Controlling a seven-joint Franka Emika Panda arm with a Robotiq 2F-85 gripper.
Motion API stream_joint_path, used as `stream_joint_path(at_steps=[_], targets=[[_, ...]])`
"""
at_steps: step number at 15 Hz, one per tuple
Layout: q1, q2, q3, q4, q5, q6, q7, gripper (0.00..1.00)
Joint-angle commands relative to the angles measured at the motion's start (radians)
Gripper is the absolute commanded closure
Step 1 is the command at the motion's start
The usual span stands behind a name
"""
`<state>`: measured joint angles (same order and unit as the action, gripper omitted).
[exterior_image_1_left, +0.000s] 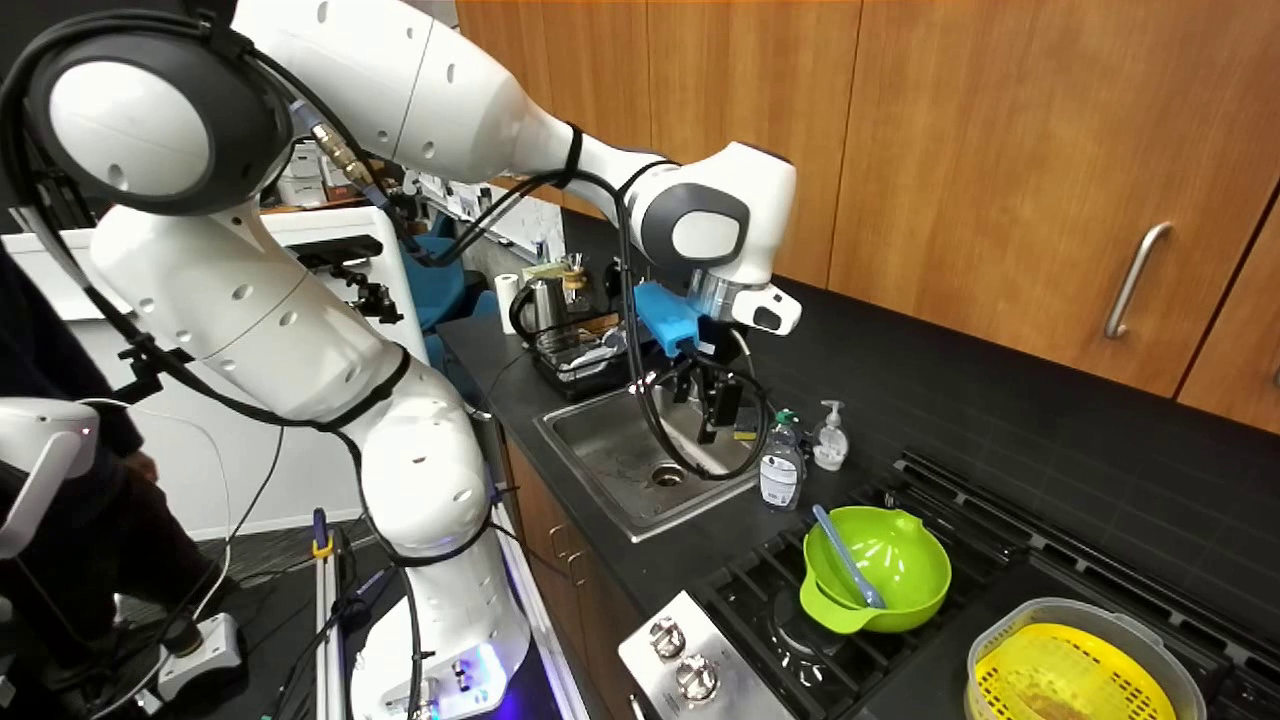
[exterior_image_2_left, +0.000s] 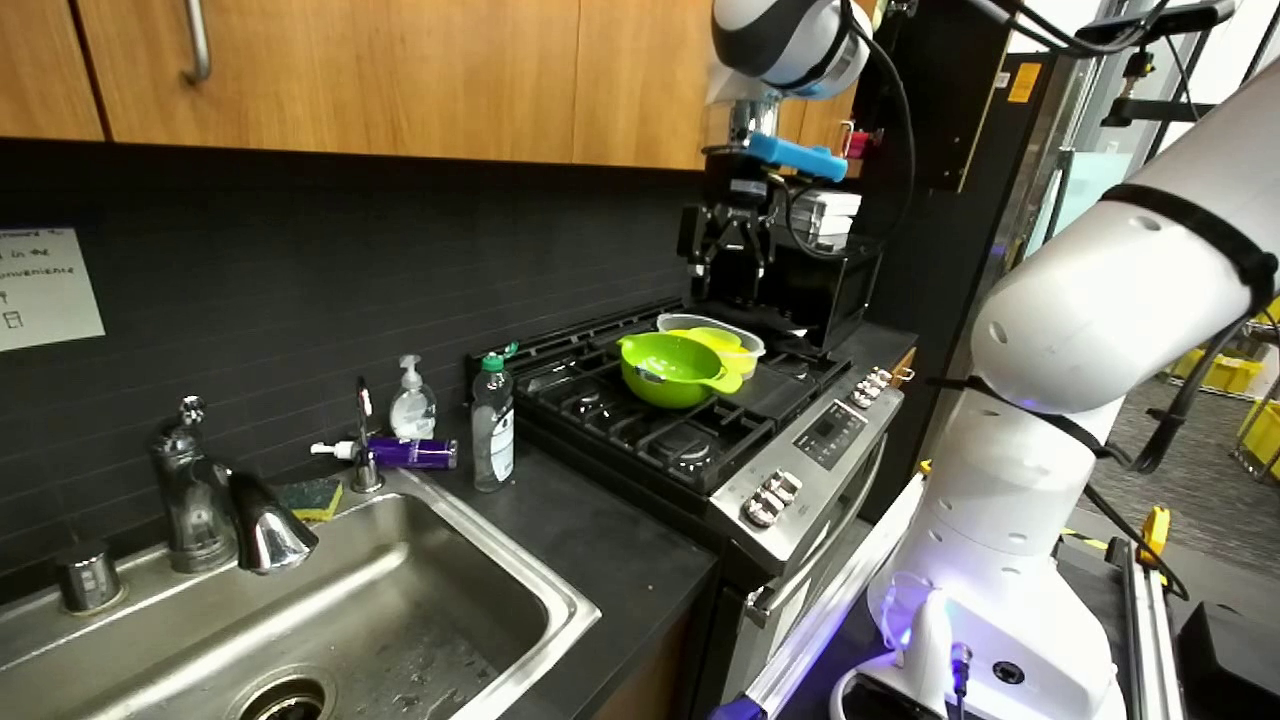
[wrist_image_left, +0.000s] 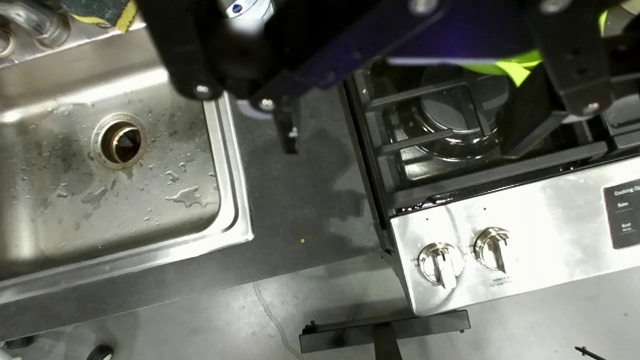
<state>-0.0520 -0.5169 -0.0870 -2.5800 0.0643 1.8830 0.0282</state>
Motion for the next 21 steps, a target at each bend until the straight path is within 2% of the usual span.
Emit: stream_joint_path(at_steps=[1,5,6,10,13,15,16,18,21], targets=[[-0.009,0.001,0.008,0.001,0.004,-0.002,-0.004,0.00],[-0.007,-0.002,0.012,0.009,0.030,0.023,0.025,0.00],[-0.023,-0.013,-0.016,0.019,0.078,0.048,0.044,0.00],[-0.124,-0.120,-0.112,-0.018,0.109,0.041,0.016,0.00],[-0.190,-0.139,-0.177,-0.023,0.153,0.069,0.030,0.00],[-0.208,-0.161,-0.190,-0.028,0.215,0.106,0.050,0.00],[-0.202,-0.163,-0.177,-0.035,0.257,0.161,0.063,0.00],[-0.172,-0.112,-0.135,-0.028,0.329,0.344,0.078,0.00],[-0.153,-0.009,-0.081,0.003,0.356,0.582,0.156,0.00]])
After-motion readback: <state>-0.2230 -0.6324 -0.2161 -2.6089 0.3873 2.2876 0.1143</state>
